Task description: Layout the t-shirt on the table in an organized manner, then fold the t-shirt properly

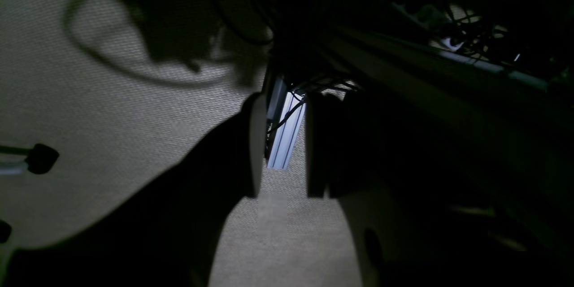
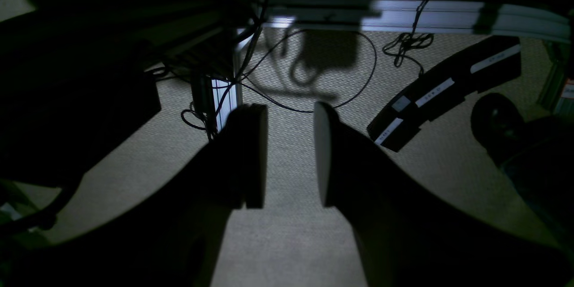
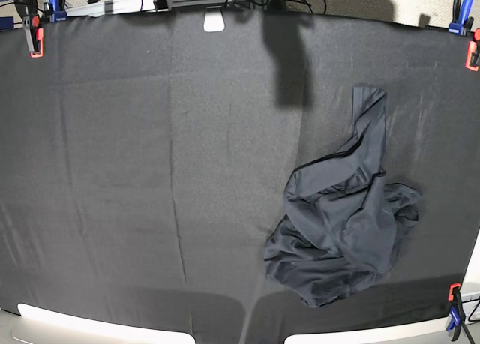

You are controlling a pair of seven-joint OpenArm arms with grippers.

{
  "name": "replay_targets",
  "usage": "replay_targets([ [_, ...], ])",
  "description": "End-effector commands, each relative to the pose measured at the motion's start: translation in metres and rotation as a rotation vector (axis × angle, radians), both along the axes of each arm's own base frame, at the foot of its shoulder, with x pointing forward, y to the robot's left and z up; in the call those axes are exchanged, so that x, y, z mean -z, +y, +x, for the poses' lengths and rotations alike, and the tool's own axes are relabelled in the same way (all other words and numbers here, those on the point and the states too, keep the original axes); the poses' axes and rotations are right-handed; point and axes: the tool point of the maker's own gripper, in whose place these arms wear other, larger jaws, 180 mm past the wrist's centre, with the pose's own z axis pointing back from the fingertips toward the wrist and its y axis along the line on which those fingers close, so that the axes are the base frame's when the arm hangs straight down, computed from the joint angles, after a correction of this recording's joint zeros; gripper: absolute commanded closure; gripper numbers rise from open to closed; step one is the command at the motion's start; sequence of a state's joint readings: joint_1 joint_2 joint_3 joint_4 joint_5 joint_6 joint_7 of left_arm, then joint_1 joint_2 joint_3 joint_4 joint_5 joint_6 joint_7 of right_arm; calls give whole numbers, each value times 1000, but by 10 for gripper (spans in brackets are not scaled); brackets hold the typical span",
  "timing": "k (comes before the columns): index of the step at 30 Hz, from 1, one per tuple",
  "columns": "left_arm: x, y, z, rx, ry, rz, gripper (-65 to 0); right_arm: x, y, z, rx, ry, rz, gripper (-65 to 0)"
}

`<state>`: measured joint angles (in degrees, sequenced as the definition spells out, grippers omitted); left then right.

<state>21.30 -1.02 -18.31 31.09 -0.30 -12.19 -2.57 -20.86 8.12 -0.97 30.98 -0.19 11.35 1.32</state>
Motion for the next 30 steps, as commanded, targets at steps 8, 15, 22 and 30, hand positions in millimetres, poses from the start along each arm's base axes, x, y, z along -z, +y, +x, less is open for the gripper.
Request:
replay_targets([
  [8, -54, 17, -21, -21, -146, -41, -142, -51, -3, -22, 42, -114, 40, -175],
  [15, -113, 51, -2, 10, -221, -30, -142, -117, -6, -13, 18, -143, 123, -175],
  [22, -176, 85, 29, 200, -323, 77, -142, -194, 4, 3, -137, -222, 195, -175],
  [30, -232, 80, 78, 352, -436, 122, -142, -260, 42, 42, -278, -339, 280, -175],
])
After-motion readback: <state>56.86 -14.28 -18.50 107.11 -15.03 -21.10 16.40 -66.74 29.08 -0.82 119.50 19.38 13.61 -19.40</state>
